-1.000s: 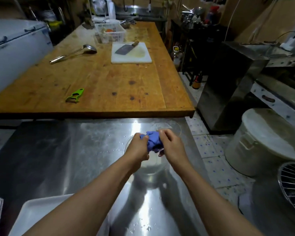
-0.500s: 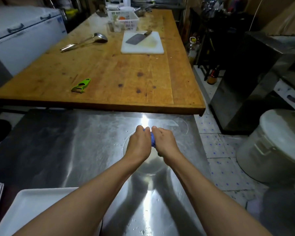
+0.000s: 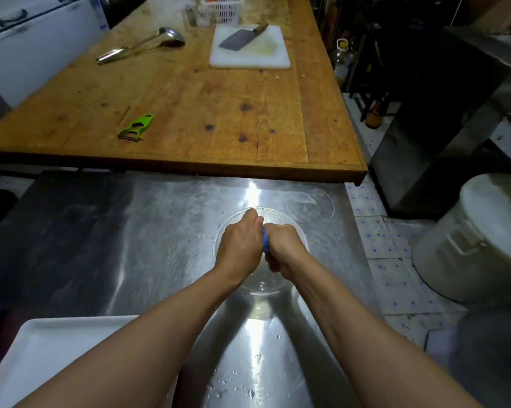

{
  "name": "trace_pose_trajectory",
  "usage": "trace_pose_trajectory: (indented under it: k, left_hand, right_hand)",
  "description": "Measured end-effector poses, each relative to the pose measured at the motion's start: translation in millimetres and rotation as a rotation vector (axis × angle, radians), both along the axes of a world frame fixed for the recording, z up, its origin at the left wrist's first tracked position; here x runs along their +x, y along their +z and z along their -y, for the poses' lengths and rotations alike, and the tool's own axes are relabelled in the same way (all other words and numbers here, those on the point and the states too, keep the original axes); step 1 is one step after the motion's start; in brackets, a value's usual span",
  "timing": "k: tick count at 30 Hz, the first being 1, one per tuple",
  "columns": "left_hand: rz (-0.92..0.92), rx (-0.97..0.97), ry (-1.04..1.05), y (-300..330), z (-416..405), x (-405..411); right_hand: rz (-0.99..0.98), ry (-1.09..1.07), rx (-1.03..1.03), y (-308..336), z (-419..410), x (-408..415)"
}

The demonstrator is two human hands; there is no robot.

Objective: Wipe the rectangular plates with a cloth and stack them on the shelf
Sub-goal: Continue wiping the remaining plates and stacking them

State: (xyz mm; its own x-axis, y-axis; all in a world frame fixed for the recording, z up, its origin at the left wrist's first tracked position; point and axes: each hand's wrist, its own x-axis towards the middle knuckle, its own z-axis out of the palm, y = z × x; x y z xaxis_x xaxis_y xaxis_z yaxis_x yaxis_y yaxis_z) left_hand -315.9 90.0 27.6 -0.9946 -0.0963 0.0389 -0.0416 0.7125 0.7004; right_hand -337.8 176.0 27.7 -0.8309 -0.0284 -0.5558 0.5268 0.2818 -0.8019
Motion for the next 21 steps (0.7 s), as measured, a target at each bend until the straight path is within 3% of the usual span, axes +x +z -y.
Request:
trace_pose_trajectory:
  k: [2, 4, 7, 10, 12, 15, 17, 19, 21]
  left_hand:
    - [-0.060, 0.138, -0.012, 0.8, 1.2, 0.9]
    - [-0.076, 0.112, -0.037, 2.0, 1.8, 3.2]
    - [0.049, 0.173, -0.009, 3.8, 0.5, 2.6]
    - [0.109, 0.269, 0.033, 14.2, -2.0, 3.8]
    - [0.221, 0.472, 0.151, 22.6, -0.6, -0.8]
    - [0.569, 1.004, 0.297, 41.0, 5.2, -6.4]
    - [0.789, 1.204, 0.292, 47.5, 10.6, -6.7]
    - [0.908, 1.271, 0.274, 49.4, 12.6, -7.3]
    - [0.929, 1.188, 0.228, 52.4, 8.1, -2.6]
  right_hand:
    - [-0.003, -0.003, -0.001, 0.0, 0.5, 0.9]
    - [-0.034, -0.031, 0.015, 0.0, -0.3, 0.8]
    - [-0.045, -0.061, 0.075, 2.5, -1.3, -0.7]
    - [-0.079, -0.106, -0.013, 12.6, -2.0, 1.9]
    - [-0.126, -0.088, -0.067, 22.2, -4.5, 8.0]
    - [-0.376, 0.009, -0.073, 27.0, -8.5, 24.1]
    - [-0.648, 0.110, 0.022, 23.9, -13.1, 33.5]
    - [-0.814, 0.218, 0.164, 22.1, -14.4, 36.1]
    - [-0.884, 0.190, 0.286, 21.8, -13.1, 32.7]
